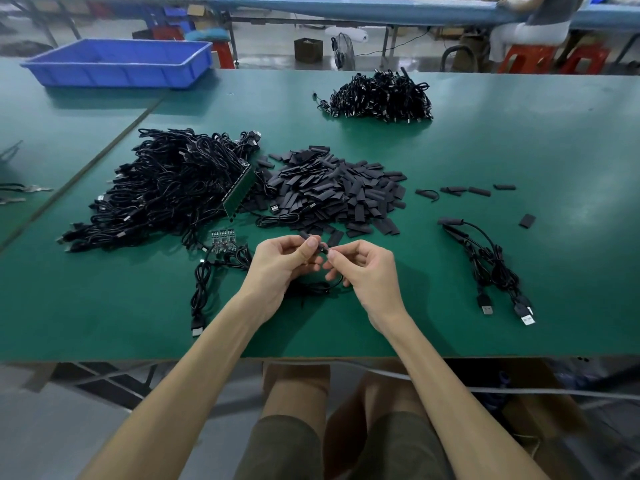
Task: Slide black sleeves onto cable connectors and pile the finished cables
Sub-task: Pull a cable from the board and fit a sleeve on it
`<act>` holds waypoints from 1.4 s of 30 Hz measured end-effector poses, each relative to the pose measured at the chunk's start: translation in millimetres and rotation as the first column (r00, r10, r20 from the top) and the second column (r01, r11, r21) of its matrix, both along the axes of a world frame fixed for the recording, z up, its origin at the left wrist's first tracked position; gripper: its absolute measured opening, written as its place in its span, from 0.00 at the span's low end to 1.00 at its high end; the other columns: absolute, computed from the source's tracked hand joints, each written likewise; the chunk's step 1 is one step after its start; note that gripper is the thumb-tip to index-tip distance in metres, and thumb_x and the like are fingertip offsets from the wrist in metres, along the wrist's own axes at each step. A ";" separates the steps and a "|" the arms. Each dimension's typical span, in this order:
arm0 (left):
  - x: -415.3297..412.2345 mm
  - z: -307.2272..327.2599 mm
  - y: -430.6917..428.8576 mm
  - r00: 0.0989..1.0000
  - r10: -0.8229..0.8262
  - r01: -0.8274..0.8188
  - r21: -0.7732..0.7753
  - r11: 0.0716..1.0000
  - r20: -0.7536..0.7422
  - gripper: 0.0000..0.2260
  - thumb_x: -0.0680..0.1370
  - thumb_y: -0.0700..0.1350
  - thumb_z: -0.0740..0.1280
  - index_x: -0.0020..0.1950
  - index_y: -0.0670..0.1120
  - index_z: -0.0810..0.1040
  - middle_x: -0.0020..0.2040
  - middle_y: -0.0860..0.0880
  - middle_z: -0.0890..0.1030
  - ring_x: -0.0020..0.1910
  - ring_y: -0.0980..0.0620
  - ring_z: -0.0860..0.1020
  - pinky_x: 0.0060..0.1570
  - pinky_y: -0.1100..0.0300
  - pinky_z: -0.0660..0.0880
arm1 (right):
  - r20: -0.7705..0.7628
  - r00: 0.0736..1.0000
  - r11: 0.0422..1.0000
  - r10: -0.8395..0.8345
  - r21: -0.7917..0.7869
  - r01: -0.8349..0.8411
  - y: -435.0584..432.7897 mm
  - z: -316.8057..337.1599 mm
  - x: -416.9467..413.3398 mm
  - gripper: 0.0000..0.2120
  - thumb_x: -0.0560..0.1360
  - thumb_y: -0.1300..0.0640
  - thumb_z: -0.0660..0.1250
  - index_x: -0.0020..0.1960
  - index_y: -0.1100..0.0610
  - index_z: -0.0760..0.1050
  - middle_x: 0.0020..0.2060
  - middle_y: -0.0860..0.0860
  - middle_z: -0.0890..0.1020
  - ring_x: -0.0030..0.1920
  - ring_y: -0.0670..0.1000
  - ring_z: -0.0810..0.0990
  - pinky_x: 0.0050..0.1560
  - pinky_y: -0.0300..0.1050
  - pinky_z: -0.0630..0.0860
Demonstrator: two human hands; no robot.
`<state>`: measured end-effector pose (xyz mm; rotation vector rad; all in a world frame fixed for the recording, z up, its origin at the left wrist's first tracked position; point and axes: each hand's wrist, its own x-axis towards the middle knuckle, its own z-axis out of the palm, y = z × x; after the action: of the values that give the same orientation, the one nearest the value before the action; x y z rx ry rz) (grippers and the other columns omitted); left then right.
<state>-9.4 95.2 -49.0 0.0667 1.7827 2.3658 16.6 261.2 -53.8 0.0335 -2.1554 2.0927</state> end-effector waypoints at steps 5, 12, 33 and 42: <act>1.0 0.3 -0.5 1.000 -0.009 0.009 -0.005 1.000 -0.013 0.11 0.75 0.46 0.73 0.49 0.39 0.84 0.41 0.43 0.84 0.40 0.50 0.82 0.47 0.59 0.81 | -0.002 1.000 1.000 0.006 0.000 -0.006 -0.1 -0.6 -0.1 0.03 0.78 0.61 0.73 0.47 0.61 0.83 0.37 0.53 0.88 0.34 0.50 0.86 0.31 0.36 0.74; 3.3 0.2 1.7 0.999 0.042 -0.042 -0.001 0.999 -0.014 0.13 0.74 0.48 0.74 0.49 0.38 0.84 0.40 0.44 0.84 0.40 0.50 0.82 0.47 0.60 0.81 | -0.002 0.999 0.999 0.039 -0.025 -0.039 -0.2 -0.9 -0.1 0.03 0.78 0.60 0.74 0.49 0.59 0.83 0.39 0.52 0.88 0.37 0.50 0.87 0.32 0.35 0.74; 2.3 0.6 2.3 0.999 0.054 -0.054 0.005 0.999 0.004 0.14 0.73 0.47 0.74 0.49 0.36 0.83 0.39 0.45 0.84 0.38 0.51 0.82 0.45 0.60 0.82 | -0.010 0.999 0.999 0.034 -0.018 -0.034 -1.2 -2.4 -0.5 0.02 0.78 0.59 0.73 0.48 0.58 0.83 0.38 0.51 0.88 0.36 0.51 0.87 0.31 0.36 0.75; 0.3 -2.0 -0.1 1.000 0.008 -0.008 0.016 1.000 -0.003 0.12 0.75 0.42 0.74 0.52 0.35 0.79 0.43 0.39 0.84 0.38 0.48 0.81 0.45 0.58 0.82 | 0.002 0.999 0.999 0.033 -0.006 -0.033 -1.0 -2.8 0.6 0.02 0.79 0.61 0.72 0.48 0.61 0.82 0.38 0.53 0.88 0.36 0.53 0.87 0.31 0.38 0.76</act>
<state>-9.1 95.0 -51.0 0.0653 1.7688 2.3868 17.2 260.2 -56.6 0.0669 -2.1639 2.1174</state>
